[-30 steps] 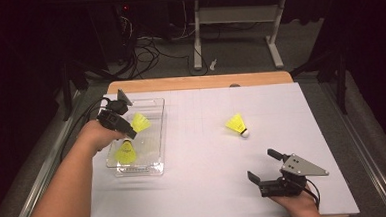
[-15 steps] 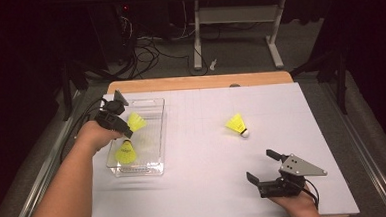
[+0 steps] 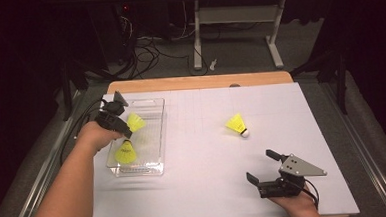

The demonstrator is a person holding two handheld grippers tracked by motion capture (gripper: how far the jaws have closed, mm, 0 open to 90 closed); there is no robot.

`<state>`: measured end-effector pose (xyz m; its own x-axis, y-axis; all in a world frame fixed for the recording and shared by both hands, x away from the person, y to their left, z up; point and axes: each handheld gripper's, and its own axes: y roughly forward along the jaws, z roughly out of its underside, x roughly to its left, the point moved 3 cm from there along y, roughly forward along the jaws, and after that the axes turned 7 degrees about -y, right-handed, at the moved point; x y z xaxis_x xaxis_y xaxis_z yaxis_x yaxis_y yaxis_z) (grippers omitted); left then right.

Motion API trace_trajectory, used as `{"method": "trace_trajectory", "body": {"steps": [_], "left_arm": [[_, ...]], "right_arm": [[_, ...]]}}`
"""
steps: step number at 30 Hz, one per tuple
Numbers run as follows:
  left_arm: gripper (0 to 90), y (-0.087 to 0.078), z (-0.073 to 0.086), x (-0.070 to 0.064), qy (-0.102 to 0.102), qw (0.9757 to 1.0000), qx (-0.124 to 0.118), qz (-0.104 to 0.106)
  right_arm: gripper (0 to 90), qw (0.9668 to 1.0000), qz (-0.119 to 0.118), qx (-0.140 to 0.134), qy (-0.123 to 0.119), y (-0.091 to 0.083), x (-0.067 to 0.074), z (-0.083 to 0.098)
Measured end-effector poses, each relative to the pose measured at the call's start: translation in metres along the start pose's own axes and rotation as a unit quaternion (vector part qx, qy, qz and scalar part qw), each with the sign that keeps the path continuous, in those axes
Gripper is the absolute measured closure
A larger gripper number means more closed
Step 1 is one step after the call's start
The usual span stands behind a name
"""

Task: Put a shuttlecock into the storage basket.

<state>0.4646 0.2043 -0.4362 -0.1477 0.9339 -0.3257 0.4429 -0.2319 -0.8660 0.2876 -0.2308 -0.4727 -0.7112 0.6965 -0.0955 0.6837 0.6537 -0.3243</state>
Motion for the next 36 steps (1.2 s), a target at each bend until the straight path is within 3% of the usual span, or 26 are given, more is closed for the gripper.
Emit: {"method": "trace_trajectory", "body": {"steps": [23, 28, 36], "left_arm": [[62.9, 0.005, 0.003, -0.005, 0.001, 1.0, 0.008, 0.002], [47.9, 0.003, 0.006, -0.012, 0.008, 0.9996, 0.02, 0.018], [38.5, -0.003, 0.013, -0.023, 0.019, 0.9989, 0.03, 0.032]], "right_arm": [[0.4, 1.0, -0.003, -0.001, -0.002, 0.0, 0.001, 0.0], [0.4, 1.0, -0.004, -0.002, -0.002, 0.0, 0.001, -0.001], [0.4, 1.0, -0.003, -0.002, -0.003, 0.0, 0.001, -0.001]]}}
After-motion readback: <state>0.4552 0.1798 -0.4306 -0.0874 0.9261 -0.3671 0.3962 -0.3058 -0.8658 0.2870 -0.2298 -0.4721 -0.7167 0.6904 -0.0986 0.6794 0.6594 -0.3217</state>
